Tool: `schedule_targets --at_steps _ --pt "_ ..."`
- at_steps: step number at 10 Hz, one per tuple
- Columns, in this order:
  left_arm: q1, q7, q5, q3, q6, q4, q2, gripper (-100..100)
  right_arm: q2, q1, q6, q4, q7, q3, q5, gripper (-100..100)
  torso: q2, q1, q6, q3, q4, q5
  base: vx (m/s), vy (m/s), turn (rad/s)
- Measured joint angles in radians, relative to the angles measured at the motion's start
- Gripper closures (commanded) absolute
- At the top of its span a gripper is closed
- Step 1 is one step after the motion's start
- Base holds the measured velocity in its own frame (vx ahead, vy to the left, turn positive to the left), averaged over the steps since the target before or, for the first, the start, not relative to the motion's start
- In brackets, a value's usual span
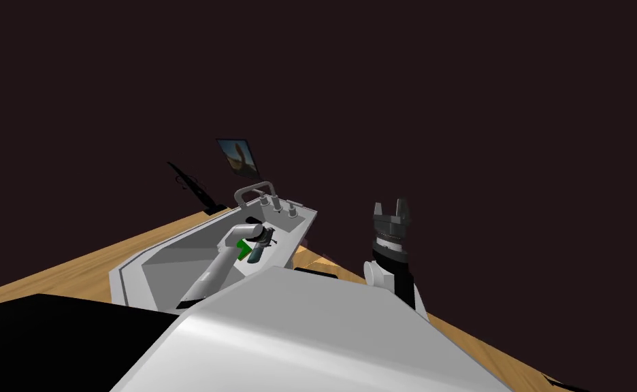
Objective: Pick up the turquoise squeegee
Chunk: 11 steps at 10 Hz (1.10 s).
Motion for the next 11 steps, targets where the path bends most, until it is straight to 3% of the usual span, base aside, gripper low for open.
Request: schedule_targets --at_steps 11 --pt "-0.091 -0.031 0.086 -0.022 0.275 0.139 0.075 -100 0.000 0.000 0.000 0.000 0.000 0.000 0.000 0 0.000 -0.001 0.000 0.000 0.000 0.000 0.010 0.011 -0.066"
